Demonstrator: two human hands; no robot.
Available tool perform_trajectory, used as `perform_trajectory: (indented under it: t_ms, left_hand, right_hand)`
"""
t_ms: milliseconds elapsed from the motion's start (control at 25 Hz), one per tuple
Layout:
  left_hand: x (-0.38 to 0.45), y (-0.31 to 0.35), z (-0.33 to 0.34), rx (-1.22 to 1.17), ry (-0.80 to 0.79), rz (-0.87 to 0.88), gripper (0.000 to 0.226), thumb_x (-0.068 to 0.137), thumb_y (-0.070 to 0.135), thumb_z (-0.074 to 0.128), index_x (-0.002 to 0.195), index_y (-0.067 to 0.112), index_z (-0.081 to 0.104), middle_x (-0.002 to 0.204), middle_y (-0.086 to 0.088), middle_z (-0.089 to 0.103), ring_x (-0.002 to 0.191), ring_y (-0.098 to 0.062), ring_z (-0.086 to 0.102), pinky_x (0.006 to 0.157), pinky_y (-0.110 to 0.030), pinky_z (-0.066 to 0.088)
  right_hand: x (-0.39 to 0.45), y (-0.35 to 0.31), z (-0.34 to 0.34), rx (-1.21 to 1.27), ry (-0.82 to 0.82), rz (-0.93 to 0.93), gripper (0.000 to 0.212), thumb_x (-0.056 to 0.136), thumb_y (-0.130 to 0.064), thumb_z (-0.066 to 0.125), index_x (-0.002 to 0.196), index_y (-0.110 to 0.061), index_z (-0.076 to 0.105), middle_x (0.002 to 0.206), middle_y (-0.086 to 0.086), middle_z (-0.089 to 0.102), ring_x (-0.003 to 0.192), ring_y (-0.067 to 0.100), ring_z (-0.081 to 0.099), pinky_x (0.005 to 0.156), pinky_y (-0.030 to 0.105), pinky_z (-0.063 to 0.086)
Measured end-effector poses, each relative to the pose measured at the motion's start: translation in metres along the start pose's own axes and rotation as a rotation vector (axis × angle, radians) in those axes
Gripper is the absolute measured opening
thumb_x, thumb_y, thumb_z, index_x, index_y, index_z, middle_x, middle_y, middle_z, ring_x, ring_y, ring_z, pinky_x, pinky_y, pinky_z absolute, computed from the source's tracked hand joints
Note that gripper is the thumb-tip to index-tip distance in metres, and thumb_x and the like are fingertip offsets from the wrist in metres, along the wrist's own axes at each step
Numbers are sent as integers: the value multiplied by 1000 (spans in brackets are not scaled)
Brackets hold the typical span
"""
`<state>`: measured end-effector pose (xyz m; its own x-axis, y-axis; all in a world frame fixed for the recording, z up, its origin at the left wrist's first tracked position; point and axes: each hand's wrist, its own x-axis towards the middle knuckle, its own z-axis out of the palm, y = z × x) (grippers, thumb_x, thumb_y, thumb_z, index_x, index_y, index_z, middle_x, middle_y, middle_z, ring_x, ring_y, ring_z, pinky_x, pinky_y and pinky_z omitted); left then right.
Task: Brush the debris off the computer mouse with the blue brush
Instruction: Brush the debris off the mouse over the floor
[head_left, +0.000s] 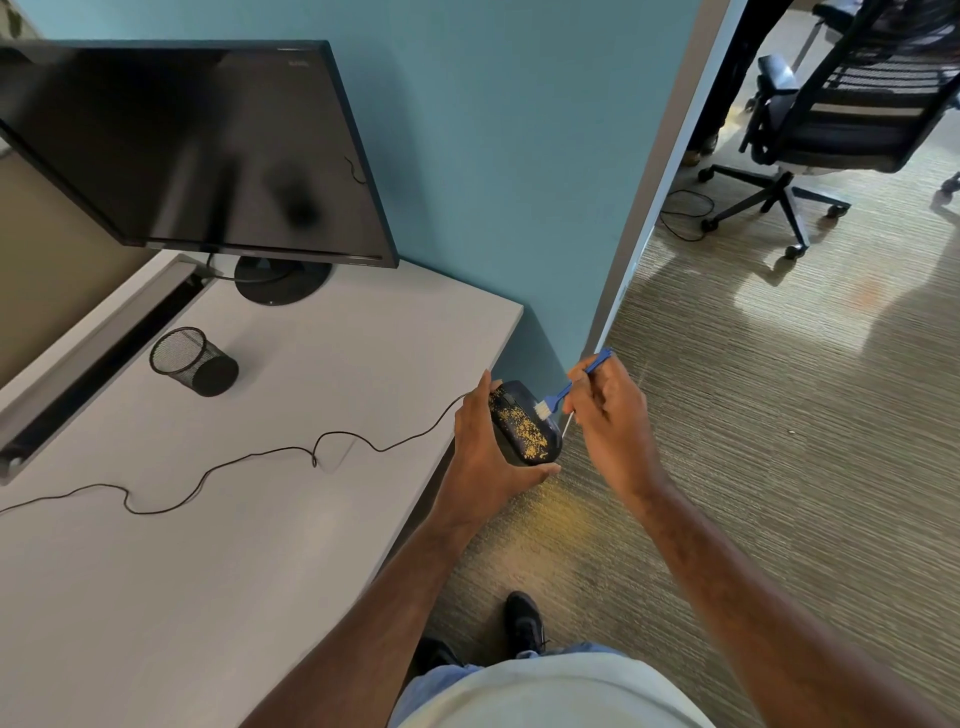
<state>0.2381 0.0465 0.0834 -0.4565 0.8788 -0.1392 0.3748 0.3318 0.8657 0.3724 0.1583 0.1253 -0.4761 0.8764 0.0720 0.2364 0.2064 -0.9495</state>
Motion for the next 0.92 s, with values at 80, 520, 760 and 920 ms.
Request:
perform_trajectory:
  t_ms: [80, 520, 760, 920]
  left_hand:
    - [0, -2, 0, -4, -1, 5, 138, 58, 41, 97, 160, 29, 6, 155, 7, 25, 141, -4, 25, 107, -20, 32]
    - [-4, -4, -1, 13, -7, 51, 136, 57, 42, 98, 159, 31, 8, 145, 20, 26, 141, -6, 26, 114, -29, 33]
    - [-5, -4, -6, 11, 8, 62, 135, 58, 39, 98, 156, 37, 5, 151, 11, 28, 141, -6, 25, 106, -9, 26]
    - [-5, -1, -7, 14, 12, 70, 134, 58, 39, 98, 154, 39, 4, 155, 4, 28, 142, -9, 25, 107, -14, 26]
  right_hand:
    - [-2, -1, 1, -41, -44, -23, 11, 108, -14, 50, 102, -8, 57, 77, 11, 66, 61, 1, 61, 56, 14, 45]
    - [-3, 2, 2, -61, -72, -67, 13, 108, -13, 50, 106, -3, 58, 79, 13, 68, 68, -2, 65, 61, 13, 48]
    - [-1, 8, 0, -112, -88, -85, 10, 108, -18, 49, 105, -11, 56, 79, 14, 67, 54, 5, 53, 50, 16, 41]
    - [2, 13, -7, -88, -13, -38, 15, 110, -19, 46, 104, -8, 54, 77, 1, 66, 47, 9, 41, 42, 28, 36]
